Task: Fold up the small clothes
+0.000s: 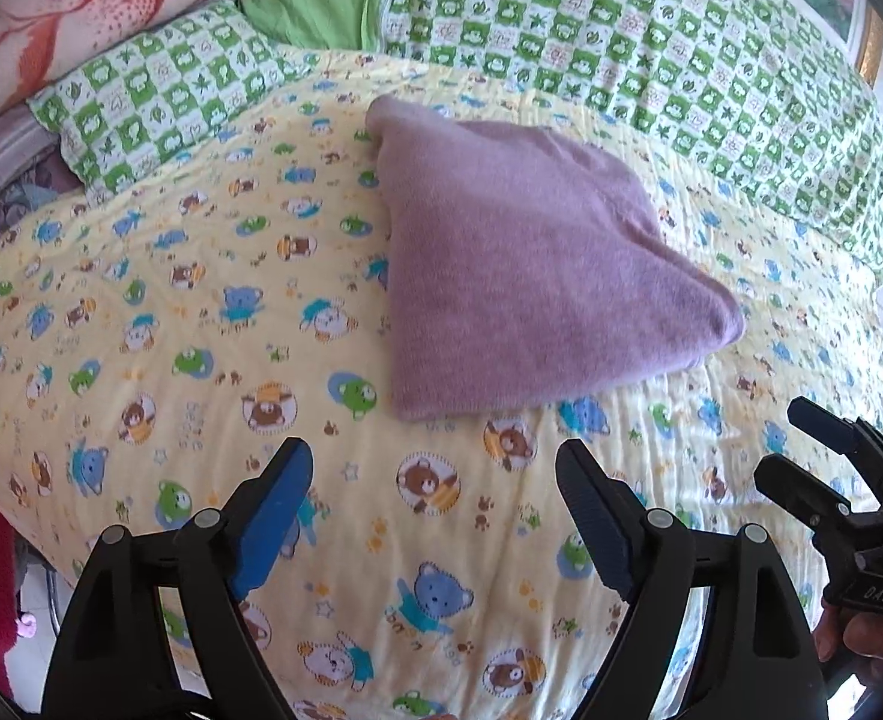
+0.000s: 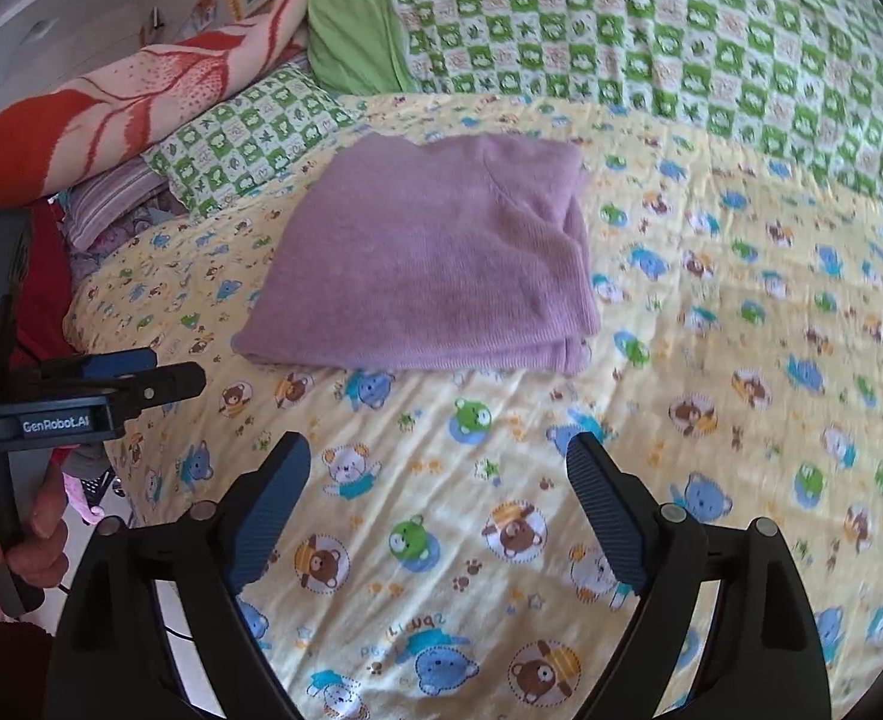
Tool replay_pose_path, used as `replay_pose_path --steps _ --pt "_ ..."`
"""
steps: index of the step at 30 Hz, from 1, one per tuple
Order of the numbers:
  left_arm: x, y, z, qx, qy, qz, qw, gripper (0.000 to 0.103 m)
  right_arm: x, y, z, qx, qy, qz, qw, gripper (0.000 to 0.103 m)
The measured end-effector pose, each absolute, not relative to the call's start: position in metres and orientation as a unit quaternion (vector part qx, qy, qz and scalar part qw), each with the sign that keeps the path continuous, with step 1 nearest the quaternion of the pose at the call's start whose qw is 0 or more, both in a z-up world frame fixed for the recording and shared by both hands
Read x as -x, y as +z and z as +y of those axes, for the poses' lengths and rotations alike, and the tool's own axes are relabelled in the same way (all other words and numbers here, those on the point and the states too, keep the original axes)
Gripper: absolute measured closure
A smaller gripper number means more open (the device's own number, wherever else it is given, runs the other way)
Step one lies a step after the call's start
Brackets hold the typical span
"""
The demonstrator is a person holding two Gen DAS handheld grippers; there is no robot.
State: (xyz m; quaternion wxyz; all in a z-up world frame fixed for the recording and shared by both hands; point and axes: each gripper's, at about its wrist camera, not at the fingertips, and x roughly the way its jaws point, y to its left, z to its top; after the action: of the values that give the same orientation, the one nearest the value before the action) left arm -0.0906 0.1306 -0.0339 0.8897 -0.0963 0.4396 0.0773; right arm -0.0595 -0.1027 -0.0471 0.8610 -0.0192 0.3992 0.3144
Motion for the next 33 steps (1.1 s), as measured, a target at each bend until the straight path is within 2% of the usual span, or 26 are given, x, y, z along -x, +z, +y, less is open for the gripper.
replay_pose_path --steps 6,18,33 --pt "0.09 -0.025 0.121 0.063 0.078 0.401 0.911 0.017 0.055 -0.038 -0.102 0.029 0.309 0.367 0.877 0.004" --pt "0.085 -0.049 0.114 0.047 0.09 0.423 0.9 0.016 0.039 -0.055 -0.091 0.037 0.309 0.375 0.873 0.003" --pt "0.082 -0.047 0.111 0.051 0.1 0.421 0.9 0.016 0.026 -0.067 -0.079 0.024 0.309 0.389 0.868 0.003"
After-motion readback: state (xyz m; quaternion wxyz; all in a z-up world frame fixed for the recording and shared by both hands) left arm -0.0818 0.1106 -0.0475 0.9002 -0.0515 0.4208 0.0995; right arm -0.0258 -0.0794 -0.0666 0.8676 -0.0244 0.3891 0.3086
